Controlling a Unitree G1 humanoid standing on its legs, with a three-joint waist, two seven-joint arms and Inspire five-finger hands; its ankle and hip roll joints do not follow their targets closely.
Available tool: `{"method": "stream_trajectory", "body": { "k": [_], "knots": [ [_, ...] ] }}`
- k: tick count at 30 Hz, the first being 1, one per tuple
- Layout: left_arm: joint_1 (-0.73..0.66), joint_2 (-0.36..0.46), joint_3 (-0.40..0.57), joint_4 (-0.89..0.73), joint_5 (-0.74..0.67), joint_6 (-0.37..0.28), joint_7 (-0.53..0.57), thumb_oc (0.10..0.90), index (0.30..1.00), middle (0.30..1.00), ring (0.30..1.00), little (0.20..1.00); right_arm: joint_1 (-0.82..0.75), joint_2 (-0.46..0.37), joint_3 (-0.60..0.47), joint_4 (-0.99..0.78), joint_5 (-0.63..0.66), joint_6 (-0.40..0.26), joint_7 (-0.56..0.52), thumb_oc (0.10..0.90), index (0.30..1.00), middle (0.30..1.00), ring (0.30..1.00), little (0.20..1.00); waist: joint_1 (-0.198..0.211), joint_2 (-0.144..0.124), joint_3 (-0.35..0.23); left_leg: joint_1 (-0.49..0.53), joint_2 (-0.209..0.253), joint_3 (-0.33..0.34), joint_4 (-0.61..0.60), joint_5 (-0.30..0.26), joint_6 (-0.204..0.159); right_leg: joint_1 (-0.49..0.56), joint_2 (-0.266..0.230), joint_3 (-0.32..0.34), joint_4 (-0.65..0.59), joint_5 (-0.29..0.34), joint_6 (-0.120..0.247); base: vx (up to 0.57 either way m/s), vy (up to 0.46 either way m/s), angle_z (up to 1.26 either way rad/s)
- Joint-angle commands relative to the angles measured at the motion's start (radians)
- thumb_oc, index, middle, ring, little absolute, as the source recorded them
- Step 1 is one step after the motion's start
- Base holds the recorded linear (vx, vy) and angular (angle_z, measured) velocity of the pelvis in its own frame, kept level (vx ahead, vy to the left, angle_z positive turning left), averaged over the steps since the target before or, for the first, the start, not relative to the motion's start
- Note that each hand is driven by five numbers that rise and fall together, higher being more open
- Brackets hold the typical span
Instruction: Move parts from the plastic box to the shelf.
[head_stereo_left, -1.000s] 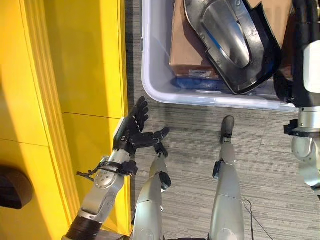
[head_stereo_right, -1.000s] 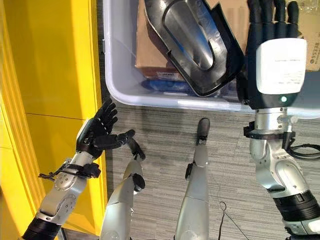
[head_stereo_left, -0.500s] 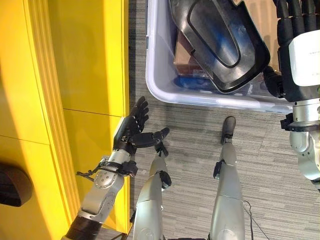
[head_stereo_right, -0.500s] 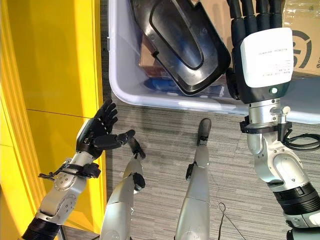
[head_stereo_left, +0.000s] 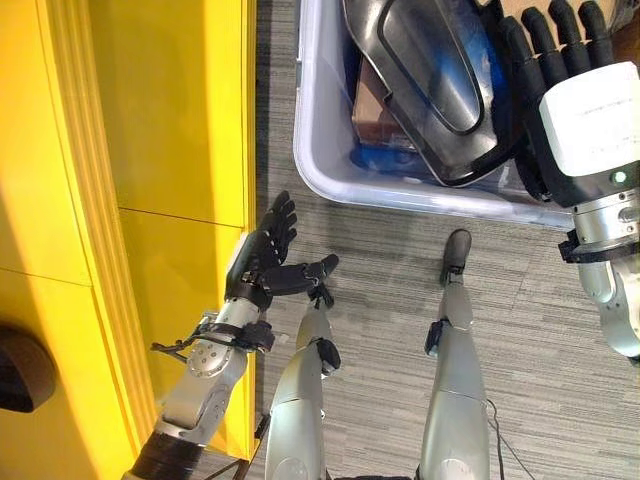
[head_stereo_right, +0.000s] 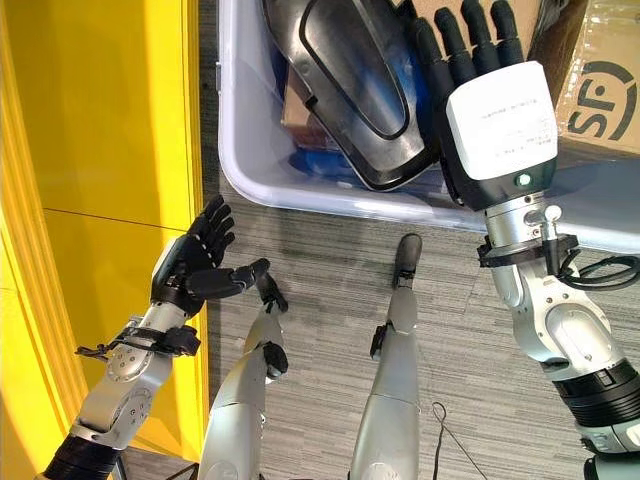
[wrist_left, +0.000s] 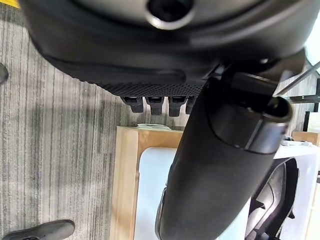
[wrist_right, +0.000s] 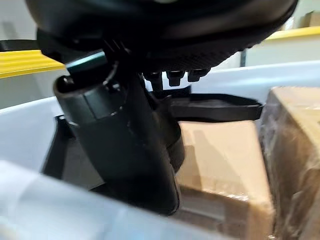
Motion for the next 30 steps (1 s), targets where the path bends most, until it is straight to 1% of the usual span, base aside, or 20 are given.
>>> {"method": "stream_trajectory", "body": {
  "k": [1, 7, 15, 20, 25, 27, 30],
  "knots": [
    [0.036, 0.054, 0.039, -0.068, 0.001, -0.075, -0.006, 0.9, 1.0, 1.0, 1.0, 1.0, -0.114, -0.048, -0.005, -0.094, -0.023, -0.04, -0.025, 0.9, 1.0, 1.0, 1.0, 1.0, 0.009, 0.005, -0.003, -0.037, -0.057, -0.03, 0.095, -0.134, -0.029, -0.009, 0.134, -0.029, 0.121, -0.222, -0.01, 0.0, 0.0, 0.0],
    [0.027, 0.046, 0.04, -0.059, 0.012, -0.082, -0.005, 0.9, 1.0, 1.0, 1.0, 1.0, -0.141, -0.024, 0.048, -0.091, -0.017, -0.06, 0.02, 0.9, 1.0, 1.0, 1.0, 1.0, 0.015, 0.007, -0.003, -0.043, -0.059, -0.032, 0.087, -0.128, -0.029, -0.012, 0.133, -0.031, 0.117, -0.221, -0.01, 0.0, 0.0, 0.0],
    [0.02, 0.042, 0.034, -0.051, 0.009, -0.085, -0.014, 0.9, 1.0, 1.0, 1.0, 1.0, -0.134, 0.014, 0.077, -0.081, -0.026, -0.053, -0.001, 0.9, 1.0, 1.0, 1.0, 1.0, 0.019, 0.007, -0.003, -0.048, -0.058, -0.035, 0.079, -0.123, -0.03, -0.018, 0.132, -0.035, 0.118, -0.222, -0.011, 0.0, 0.0, 0.0],
    [0.023, 0.033, 0.032, -0.05, 0.014, -0.097, -0.014, 0.9, 1.0, 1.0, 1.0, 1.0, -0.152, 0.045, 0.097, -0.075, 0.002, -0.073, 0.006, 0.9, 1.0, 1.0, 1.0, 1.0, 0.024, 0.011, -0.003, -0.039, -0.059, -0.036, 0.07, -0.12, -0.03, -0.009, 0.134, -0.037, 0.113, -0.223, -0.013, 0.0, 0.0, 0.0],
    [0.016, 0.026, 0.026, -0.052, 0.007, -0.095, -0.034, 0.9, 1.0, 1.0, 1.0, 1.0, -0.15, 0.075, 0.109, -0.087, 0.065, -0.062, 0.015, 0.9, 1.0, 1.0, 1.0, 1.0, 0.023, 0.013, -0.003, -0.037, -0.059, -0.037, 0.071, -0.119, -0.031, -0.012, 0.134, -0.037, 0.117, -0.224, -0.015, 0.0, 0.0, 0.0],
    [0.017, 0.026, 0.02, -0.059, 0.006, -0.093, -0.04, 0.9, 1.0, 1.0, 1.0, 1.0, -0.143, 0.099, 0.112, -0.097, 0.086, -0.061, 0.025, 0.9, 1.0, 1.0, 1.0, 1.0, 0.022, 0.015, -0.003, -0.038, -0.059, -0.037, 0.073, -0.119, -0.031, -0.014, 0.135, -0.034, 0.122, -0.226, -0.017, 0.0, 0.0, 0.0],
    [0.023, 0.018, 0.012, -0.068, 0.009, -0.091, -0.02, 0.9, 1.0, 1.0, 1.0, 1.0, -0.122, 0.143, 0.121, -0.118, 0.091, -0.064, 0.018, 0.9, 1.0, 1.0, 1.0, 1.0, 0.022, 0.019, -0.003, -0.032, -0.061, -0.034, 0.07, -0.119, -0.031, -0.012, 0.137, -0.032, 0.123, -0.228, -0.019, 0.0, 0.0, 0.0]
  ]
}}
